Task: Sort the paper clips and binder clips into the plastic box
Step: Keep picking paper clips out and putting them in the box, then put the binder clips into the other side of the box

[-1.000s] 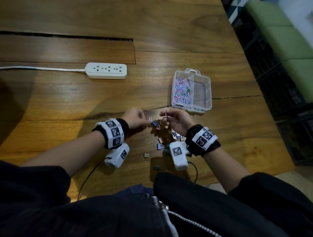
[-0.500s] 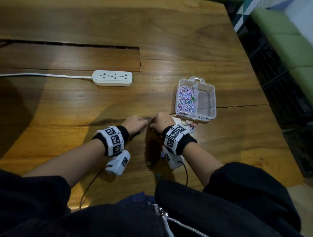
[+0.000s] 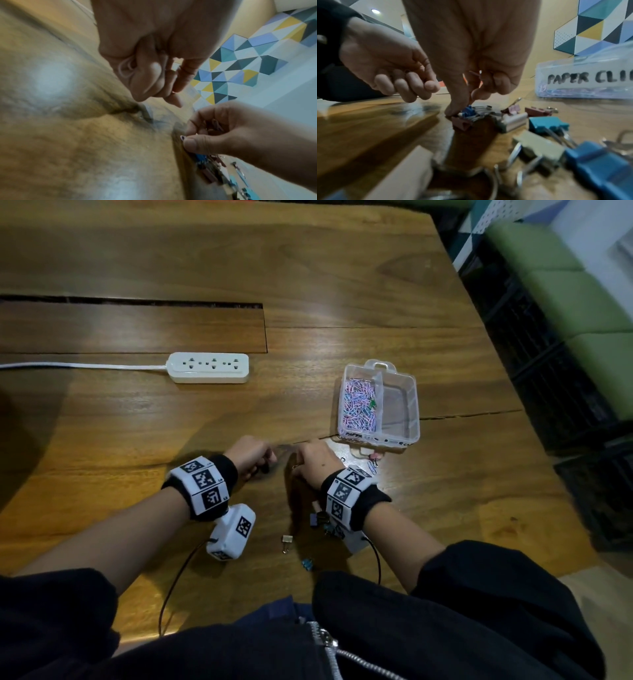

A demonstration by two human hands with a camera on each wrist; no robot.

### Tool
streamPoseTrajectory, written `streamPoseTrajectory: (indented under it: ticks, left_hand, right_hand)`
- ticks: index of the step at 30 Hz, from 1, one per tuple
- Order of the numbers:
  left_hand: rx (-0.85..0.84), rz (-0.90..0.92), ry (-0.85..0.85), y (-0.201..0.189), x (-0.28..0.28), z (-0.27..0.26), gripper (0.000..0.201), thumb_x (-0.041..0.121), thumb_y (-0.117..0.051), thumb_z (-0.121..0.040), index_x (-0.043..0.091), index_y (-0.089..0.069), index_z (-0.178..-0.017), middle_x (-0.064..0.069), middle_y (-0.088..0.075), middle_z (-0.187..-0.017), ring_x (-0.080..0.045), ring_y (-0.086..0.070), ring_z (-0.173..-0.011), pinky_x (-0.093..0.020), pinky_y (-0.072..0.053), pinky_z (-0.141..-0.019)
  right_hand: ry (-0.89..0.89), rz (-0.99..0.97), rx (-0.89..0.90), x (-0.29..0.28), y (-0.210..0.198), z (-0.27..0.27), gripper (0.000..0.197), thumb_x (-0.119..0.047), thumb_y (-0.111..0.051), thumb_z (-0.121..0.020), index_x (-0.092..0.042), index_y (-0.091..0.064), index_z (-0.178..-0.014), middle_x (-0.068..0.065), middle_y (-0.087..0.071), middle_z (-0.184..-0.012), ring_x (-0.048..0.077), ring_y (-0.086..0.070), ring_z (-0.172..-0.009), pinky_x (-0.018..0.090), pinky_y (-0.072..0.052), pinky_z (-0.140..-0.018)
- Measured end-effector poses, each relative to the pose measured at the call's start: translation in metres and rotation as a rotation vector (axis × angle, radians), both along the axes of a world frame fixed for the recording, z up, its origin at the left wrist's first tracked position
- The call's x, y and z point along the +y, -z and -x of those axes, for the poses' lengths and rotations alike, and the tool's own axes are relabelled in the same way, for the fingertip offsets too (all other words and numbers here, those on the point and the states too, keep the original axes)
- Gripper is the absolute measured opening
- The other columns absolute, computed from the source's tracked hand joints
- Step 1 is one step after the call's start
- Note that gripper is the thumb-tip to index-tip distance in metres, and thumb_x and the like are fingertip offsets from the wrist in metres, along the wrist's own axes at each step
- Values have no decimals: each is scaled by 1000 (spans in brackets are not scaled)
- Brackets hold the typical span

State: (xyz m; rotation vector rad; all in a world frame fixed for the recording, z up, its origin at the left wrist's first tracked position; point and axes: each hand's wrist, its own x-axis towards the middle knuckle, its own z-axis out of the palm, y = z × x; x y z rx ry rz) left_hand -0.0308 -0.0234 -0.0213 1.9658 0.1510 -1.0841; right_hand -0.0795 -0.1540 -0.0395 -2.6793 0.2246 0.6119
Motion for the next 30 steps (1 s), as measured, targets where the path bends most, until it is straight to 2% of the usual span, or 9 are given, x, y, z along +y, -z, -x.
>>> streamPoseTrajectory:
  ticks: [4,9,14,19,22,25,27,29,30]
  left_hand:
    - [-60,-38,159,-1,2,4,28,21,-49,-88,14,-56,-63,-3,-51,-59,-12,-42,-44,-18,-32,-39]
    - [-45,-38,129,-2,8,5,23,23,-50,-90,16,-58,-69,-2,-53,-64,-14,-47,-52,-21,-35,-47]
    - [70,156,-6,-22,-22,-2,21,20,-43,-92,12,-52,-74,2,-34,-55,-7,-31,-33,-12,-24,-31]
    - [184,459,-188,-50,-88,-20,29,25,-40,-91,17,-42,-64,7,-30,-49,-5,-24,-34,-14,-19,-35]
    - [167,524,-229,-64,-122,-27,25,27,-43,-88,17,-42,-65,5,-32,-55,-8,-26,-44,-18,-24,-42]
    - [178,540,-231,-70,-144,-31,24,29,-40,-91,12,-48,-76,0,-47,-60,-11,-38,-53,-20,-33,-49]
    - [193,517,-156,-67,-152,-32,33,36,-40,-91,6,-54,-98,-12,-60,-95,-19,-57,-86,-26,-45,-74]
    - [187,471,-75,-62,-155,-30,52,41,-41,-90,6,-45,-129,-21,-34,-143,-31,-34,-133,-39,-32,-104]
    - [160,457,-28,-61,-155,-28,52,41,-40,-91,9,-43,-132,-20,-24,-149,-33,-23,-139,-41,-26,-108]
  right_hand:
    - [-27,-20,22,-2,5,4,27,-14,-57,-83,-2,-53,-107,16,-45,-118,30,-47,-108,38,-44,-94]
    - [-22,-102,6,-1,3,8,15,-16,-52,-86,-6,-52,-97,12,-46,-106,25,-48,-98,35,-43,-86]
    - [421,-558,-243,-33,-16,9,23,-9,-50,-88,-20,-41,-69,0,-48,-76,17,-49,-73,29,-45,-71]
    - [638,-555,-246,-85,-38,-11,17,0,-41,-89,-6,-53,-99,-1,-48,-71,10,-44,-57,21,-39,-49]
    - [707,-541,-201,-108,-45,-35,16,-6,-45,-90,-7,-55,-78,3,-51,-62,15,-50,-53,29,-47,-55]
    - [760,-648,-194,-116,-50,-50,16,-17,-46,-91,-7,-57,-97,5,-55,-71,20,-55,-62,31,-50,-58]
    - [765,-669,-185,-119,-50,-48,28,-25,-42,-93,-9,-56,-111,6,-54,-84,22,-53,-79,32,-48,-66]
    - [766,-690,-219,-121,-48,-37,34,-23,-37,-96,-5,-52,-120,4,-53,-90,18,-51,-86,33,-44,-77]
    - [758,-694,-253,-122,-46,-30,34,-18,-35,-96,-3,-52,-121,2,-53,-90,16,-50,-88,31,-43,-80]
